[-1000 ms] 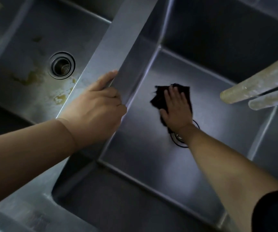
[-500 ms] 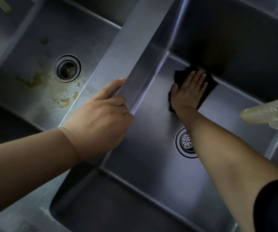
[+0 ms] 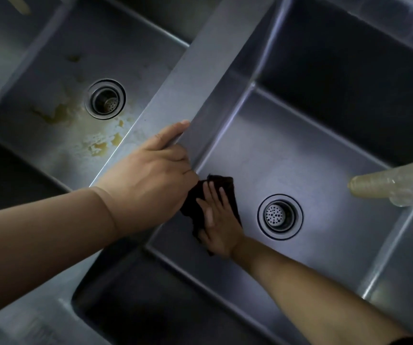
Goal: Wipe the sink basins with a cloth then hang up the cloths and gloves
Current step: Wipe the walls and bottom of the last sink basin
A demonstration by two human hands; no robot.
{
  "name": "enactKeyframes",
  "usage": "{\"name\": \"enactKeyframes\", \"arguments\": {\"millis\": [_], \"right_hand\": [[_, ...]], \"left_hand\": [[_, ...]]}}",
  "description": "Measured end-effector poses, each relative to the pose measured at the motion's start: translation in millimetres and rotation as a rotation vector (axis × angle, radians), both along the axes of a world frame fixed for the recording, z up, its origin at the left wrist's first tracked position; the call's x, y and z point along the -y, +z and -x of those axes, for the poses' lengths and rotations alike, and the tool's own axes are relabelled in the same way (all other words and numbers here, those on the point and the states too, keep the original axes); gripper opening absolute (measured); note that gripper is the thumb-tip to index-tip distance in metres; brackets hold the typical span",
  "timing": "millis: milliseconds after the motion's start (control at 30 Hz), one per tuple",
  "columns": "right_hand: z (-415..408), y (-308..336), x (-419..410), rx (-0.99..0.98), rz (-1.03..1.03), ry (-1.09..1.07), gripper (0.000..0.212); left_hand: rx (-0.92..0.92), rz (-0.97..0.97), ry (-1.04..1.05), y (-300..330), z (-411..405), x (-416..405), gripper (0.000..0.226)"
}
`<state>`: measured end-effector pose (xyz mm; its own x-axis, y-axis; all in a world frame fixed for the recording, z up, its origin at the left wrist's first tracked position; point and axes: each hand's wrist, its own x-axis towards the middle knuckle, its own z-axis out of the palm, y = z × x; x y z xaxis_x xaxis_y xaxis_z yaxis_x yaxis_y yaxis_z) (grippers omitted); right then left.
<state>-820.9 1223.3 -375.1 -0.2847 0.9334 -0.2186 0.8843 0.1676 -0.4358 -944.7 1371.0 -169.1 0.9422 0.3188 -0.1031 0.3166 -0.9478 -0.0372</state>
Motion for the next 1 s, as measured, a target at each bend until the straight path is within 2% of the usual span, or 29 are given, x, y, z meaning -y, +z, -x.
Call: {"name": "enactKeyframes", "arguments": {"millis": [133, 367, 500, 733, 933, 1000], "right_hand": [[-37.4, 2.2, -43.2, -0.02, -0.074, 0.069, 0.061], [-114.6, 6.5, -126.8, 0.132, -0.158, -0.142, 0.056], [-150.6, 6.2, -144.6, 0.18, -0.165, -0.319, 0.057], [-191.2, 7.8, -92.4, 0.238, -0.139, -0.532, 0.059], [-206.0, 17.7, -3.3, 0.338, -0.013, -0.837, 0.08], [-199.9, 25.1, 6.6, 0.292, -0.028, -0.948, 0.087]], "left_hand": [[0.007, 0.018, 0.001, -0.3, -0.3, -0.5, 0.022], [0.068, 0.046, -0.017, 2.0, -0.5, -0.2, 0.022], [0.145, 0.058, 0.054, 3.3, 1.3, 0.6, 0.035], [0.179, 0.014, 0.184, 6.5, 2.3, 3.7, 0.052], [0.182, -0.032, 0.221, 5.7, 2.6, 4.9, 0.054], [0.183, -0.028, 0.216, 5.8, 2.2, 4.2, 0.054]]}}
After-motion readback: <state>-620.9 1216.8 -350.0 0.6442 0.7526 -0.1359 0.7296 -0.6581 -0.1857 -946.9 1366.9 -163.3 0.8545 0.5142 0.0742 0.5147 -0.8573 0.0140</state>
